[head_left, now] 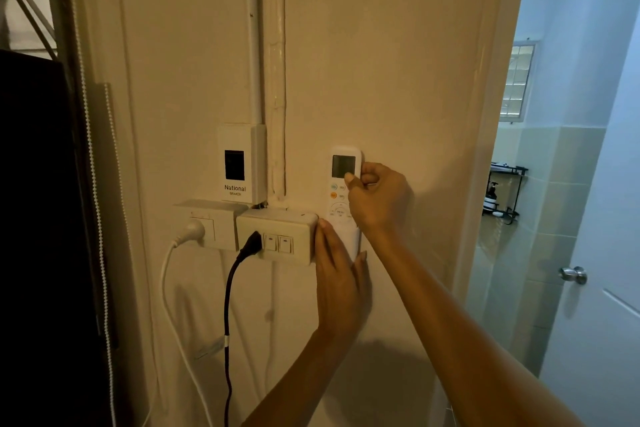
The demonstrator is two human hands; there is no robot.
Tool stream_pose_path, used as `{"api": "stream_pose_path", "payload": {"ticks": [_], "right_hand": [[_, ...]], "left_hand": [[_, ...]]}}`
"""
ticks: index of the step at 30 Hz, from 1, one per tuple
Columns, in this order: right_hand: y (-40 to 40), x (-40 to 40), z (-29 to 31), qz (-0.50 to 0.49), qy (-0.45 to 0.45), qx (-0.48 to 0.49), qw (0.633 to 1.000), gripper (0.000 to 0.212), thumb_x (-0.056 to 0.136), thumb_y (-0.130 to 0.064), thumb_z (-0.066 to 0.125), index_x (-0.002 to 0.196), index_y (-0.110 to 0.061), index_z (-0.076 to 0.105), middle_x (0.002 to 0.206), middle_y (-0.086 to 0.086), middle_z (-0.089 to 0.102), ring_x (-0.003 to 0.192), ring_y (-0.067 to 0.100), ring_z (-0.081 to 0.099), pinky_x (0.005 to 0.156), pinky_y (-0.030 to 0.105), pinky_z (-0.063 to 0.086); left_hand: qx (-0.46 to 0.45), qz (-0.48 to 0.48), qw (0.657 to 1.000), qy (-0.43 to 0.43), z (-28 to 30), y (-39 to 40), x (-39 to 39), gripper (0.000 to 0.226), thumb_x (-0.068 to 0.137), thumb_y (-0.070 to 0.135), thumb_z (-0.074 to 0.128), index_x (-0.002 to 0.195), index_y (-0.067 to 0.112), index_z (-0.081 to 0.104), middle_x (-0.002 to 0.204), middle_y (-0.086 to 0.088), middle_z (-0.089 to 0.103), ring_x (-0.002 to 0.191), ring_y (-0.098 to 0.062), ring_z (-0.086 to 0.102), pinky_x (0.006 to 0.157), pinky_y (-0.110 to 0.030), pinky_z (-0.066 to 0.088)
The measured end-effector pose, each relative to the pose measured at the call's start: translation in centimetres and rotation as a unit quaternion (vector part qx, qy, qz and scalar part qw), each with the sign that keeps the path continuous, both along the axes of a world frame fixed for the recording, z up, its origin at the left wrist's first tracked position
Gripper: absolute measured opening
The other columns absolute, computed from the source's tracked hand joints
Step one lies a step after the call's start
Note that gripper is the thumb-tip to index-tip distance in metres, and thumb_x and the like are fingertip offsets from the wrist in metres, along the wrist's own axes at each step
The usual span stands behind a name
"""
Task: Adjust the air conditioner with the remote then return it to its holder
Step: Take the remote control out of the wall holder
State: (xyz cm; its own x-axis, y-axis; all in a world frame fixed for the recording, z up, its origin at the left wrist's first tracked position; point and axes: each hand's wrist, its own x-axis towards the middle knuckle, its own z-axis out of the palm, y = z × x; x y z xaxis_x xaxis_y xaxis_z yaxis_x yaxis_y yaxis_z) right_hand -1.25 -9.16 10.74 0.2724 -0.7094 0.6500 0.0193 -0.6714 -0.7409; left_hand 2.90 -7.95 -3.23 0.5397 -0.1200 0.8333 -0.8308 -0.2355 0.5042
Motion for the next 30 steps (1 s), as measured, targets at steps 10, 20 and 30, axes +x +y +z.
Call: {"api": "stream_pose_path", "payload": {"ticks": [10,20,30], "right_hand": [[-0.1,-0.2,0.6,0.022,-0.014,0.027,0.999,0.021,0.08,-0.019,0.07,0.097,-0.006,0.071,0.104,0.01,0.073,0.077,0.014,0.065,0.054,0.01,0.043],[-2.2,-0.5,2.9,0.072,0.028,0.034,0.996,0.012,0.073,-0.034,0.073,0.085,-0.03,0.071,0.089,-0.002,0.076,0.08,0.015,0.073,0.076,0.041,0.06],[-2.7,-1.9,4.6,0.188,0.044,0.041,0.98,0.009,0.08,-0.021,0.07,0.087,-0.019,0.063,0.096,0.009,0.075,0.086,0.022,0.072,0.077,0.046,0.06]], "left_hand": [[0.003,-0.044,0.999,0.009,0.0,0.4,0.1,0.07,0.091,0.045,0.033,0.145,0.01,0.006,0.15,-0.008,0.012,0.137,-0.038,0.029,0.098,-0.038,0.043],[0.025,-0.063,0.997,0.044,0.2,0.7,-0.1,0.074,0.092,0.036,0.047,0.147,0.008,0.007,0.153,-0.015,0.013,0.141,-0.033,0.022,0.103,-0.04,0.039],[0.025,-0.082,0.995,0.053,0.9,1.8,-0.3,0.081,0.088,0.028,0.059,0.146,0.01,0.005,0.153,-0.015,0.016,0.141,-0.028,0.02,0.104,-0.04,0.035]]}}
